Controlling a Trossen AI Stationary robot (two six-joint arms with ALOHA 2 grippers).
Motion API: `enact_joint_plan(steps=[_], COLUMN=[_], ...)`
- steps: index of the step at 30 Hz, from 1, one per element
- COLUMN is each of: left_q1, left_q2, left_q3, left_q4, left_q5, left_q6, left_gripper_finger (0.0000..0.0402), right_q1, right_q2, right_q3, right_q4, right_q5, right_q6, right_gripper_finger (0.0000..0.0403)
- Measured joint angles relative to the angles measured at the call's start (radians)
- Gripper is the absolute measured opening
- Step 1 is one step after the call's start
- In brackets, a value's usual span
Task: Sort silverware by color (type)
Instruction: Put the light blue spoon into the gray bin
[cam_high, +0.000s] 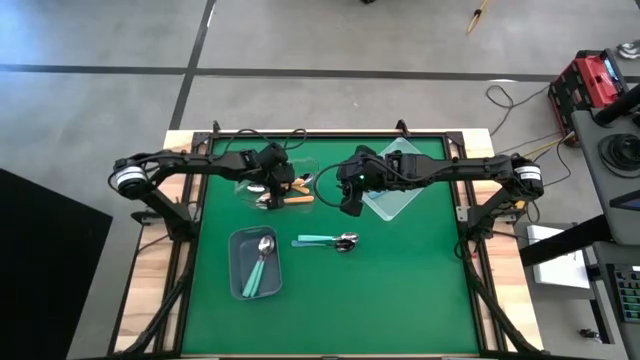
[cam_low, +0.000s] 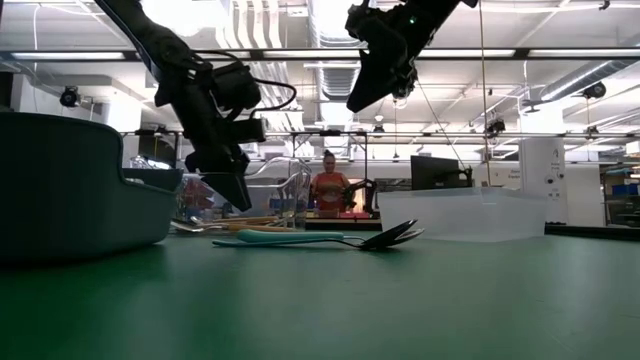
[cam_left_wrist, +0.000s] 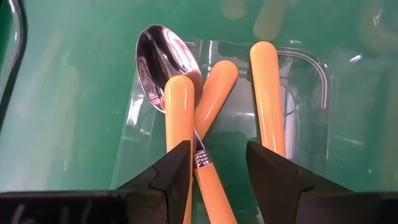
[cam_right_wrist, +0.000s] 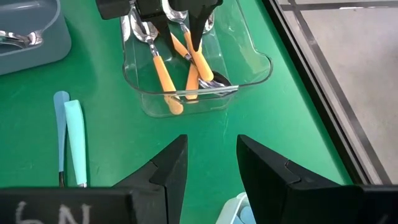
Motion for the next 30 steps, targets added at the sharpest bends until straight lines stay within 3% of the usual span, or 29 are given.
enact_joint_plan(steps=[16,23,30], left_q1=[0.001,-0.001,-0.049], left_q2=[-0.031,-0.146,-0.321], left_q3=[0.021,0.025,-0.01], left_q4=[0.019,0.022,0.036], left_q5=[-0.019,-0.012,0.013], left_q6=[0.001,-0.026,-0.165], left_gripper_finger=[0.0139,0.0139,0.0139], right_q1=[0.0,0.017,0.08], right_q2=[0.0,-0.001,-0.001], right_q3=[-0.001,0.022,0.031], right_q4=[0.015,0.014,0.015], right_q5=[0.0,-0.001,-0.002], right_q6=[0.007,0.084,0.164], right_gripper_finger=[0.013,0.013,0.013])
